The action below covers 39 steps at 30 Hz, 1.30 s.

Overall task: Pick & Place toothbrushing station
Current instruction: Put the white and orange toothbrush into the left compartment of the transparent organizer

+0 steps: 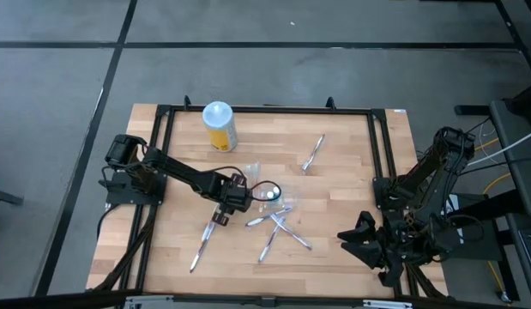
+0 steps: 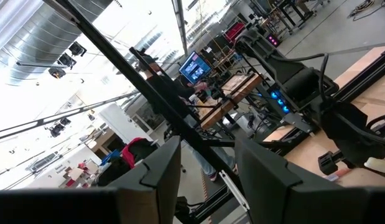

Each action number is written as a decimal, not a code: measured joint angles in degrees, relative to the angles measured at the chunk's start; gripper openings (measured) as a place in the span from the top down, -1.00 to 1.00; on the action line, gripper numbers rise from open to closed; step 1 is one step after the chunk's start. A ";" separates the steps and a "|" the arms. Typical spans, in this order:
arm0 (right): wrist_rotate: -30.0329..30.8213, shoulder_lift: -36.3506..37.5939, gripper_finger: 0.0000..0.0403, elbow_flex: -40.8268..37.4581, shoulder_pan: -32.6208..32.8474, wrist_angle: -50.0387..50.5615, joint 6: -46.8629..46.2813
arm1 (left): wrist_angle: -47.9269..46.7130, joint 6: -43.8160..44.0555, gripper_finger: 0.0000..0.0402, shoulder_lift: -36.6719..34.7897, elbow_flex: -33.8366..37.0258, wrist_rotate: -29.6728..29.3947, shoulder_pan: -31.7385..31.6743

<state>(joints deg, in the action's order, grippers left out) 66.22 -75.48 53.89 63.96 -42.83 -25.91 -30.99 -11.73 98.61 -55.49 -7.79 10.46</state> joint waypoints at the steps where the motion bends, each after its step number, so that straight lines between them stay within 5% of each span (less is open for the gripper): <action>1: 0.00 0.00 0.23 0.00 0.00 0.00 0.00 | -0.15 0.00 0.44 0.00 -0.21 0.00 0.02; 39: -0.61 -2.91 0.23 0.00 0.00 -2.82 -2.14 | -0.91 1.71 0.96 2.26 -2.37 2.80 0.07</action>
<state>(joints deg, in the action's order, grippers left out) 65.60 -78.39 53.89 63.96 -45.65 -28.05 -31.90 -10.02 100.87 -57.86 -4.99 10.52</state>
